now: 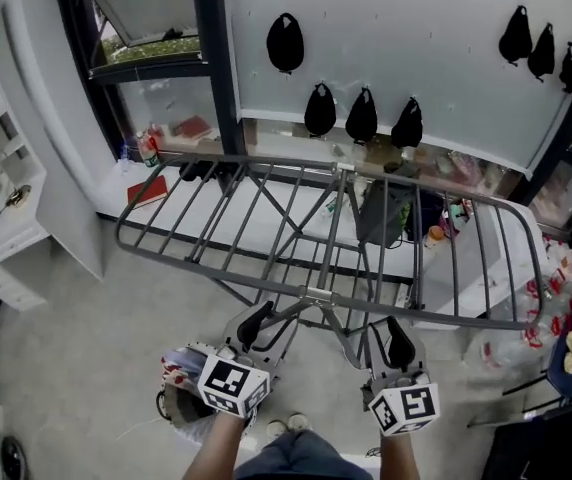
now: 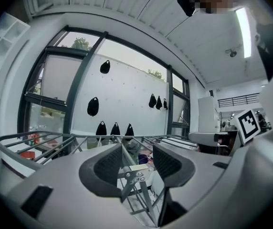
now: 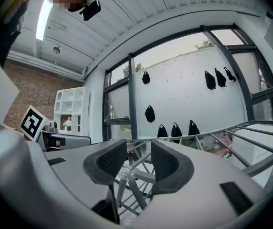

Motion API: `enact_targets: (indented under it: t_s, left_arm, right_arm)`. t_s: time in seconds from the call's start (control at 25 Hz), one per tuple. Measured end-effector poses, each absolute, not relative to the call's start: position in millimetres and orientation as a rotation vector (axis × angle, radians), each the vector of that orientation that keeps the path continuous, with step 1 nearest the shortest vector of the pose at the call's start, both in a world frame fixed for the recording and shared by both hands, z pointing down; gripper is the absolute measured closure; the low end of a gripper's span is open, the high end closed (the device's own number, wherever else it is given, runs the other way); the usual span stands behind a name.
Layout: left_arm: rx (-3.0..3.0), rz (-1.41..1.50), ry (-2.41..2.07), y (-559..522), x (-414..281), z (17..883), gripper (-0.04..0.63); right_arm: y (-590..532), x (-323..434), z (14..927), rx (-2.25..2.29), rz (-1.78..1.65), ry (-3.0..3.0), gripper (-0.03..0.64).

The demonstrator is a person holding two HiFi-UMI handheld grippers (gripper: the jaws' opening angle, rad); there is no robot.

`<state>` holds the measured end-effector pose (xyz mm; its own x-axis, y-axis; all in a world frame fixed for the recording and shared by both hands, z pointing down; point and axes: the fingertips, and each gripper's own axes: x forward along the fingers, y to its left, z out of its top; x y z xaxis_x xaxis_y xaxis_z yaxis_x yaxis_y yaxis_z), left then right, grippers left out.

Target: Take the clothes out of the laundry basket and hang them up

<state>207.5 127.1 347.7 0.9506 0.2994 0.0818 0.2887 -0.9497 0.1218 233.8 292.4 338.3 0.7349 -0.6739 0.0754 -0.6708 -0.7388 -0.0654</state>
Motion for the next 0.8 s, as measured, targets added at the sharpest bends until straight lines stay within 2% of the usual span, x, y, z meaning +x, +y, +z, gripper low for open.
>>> enact_targets:
  t_s: [0.16, 0.36, 0.8]
  left_arm:
    - [2.997, 0.143, 0.283, 89, 192, 348, 0.394]
    - [3.004, 0.153, -0.073, 16, 136, 358, 0.394]
    - [2.784, 0.227, -0.920, -116, -91, 400, 0.394]
  right_arm:
    - [246, 238, 329, -2.833, -0.120, 1.300, 0.474]
    - [157, 221, 336, -2.659, -0.133, 1.634, 0.474]
    - [-33, 76, 379, -2.141, -0.275, 2.282, 0.474]
